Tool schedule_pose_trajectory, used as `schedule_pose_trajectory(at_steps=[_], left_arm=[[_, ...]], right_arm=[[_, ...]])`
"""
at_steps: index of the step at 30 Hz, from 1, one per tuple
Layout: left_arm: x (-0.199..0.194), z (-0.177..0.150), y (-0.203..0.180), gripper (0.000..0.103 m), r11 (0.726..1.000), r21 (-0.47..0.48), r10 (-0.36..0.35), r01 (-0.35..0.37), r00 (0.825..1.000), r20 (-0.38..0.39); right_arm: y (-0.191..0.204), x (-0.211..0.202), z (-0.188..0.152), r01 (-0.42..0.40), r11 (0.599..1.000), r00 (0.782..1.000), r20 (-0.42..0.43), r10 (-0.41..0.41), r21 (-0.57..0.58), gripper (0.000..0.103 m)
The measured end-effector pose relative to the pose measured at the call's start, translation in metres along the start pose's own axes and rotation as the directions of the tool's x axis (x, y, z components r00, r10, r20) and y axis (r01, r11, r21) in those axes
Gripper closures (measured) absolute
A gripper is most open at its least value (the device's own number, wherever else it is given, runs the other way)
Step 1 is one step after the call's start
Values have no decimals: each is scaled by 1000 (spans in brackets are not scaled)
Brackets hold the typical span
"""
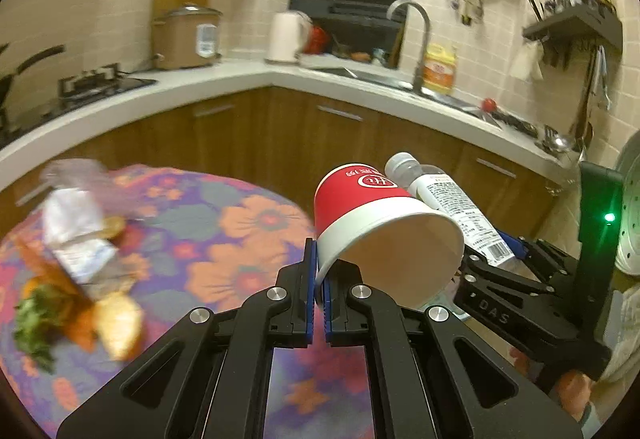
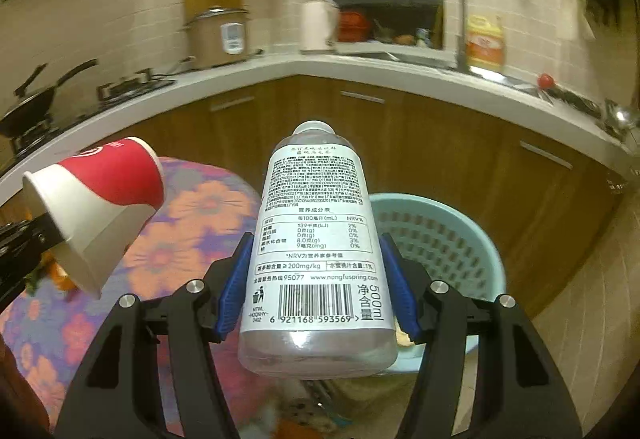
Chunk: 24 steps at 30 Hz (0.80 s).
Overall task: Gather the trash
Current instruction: 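Carry the cup and bottle over the blue basket with both tools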
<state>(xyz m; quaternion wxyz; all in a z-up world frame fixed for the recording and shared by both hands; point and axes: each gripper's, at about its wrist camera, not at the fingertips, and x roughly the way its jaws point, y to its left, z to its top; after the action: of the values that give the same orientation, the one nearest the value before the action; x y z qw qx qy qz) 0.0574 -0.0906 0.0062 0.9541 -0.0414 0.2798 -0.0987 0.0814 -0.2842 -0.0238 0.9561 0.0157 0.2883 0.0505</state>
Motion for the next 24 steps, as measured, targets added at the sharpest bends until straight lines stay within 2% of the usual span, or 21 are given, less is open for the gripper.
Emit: schedule_pose_trajectory(at_steps=[2,5,12,18,24], left_arm=[[18,1,-19,102,1000,-4,-21,21,999,-27],[45,3,-46,102,1000,27,-2,3,999,-40],[120,-6,-68,102,998,-63,11,-21,987,-158],[155,-21,-76,102,997,-70,15,-30,977,-215],[174,-31,-80,102,997,-76,-6,-14,967,-253]], right_arm=[[-27,15,-2,22,999,999,-23,-22,40,45],[-60,36,-10,62,995,997,-54,-57,83,45],[-113,75,-32,90,980,992,-105,-72,177,45],[-124,95,-43,86,979,984,-169,-55,182,45],[-123,94,-43,68,982,984,-173,-38,175,44]])
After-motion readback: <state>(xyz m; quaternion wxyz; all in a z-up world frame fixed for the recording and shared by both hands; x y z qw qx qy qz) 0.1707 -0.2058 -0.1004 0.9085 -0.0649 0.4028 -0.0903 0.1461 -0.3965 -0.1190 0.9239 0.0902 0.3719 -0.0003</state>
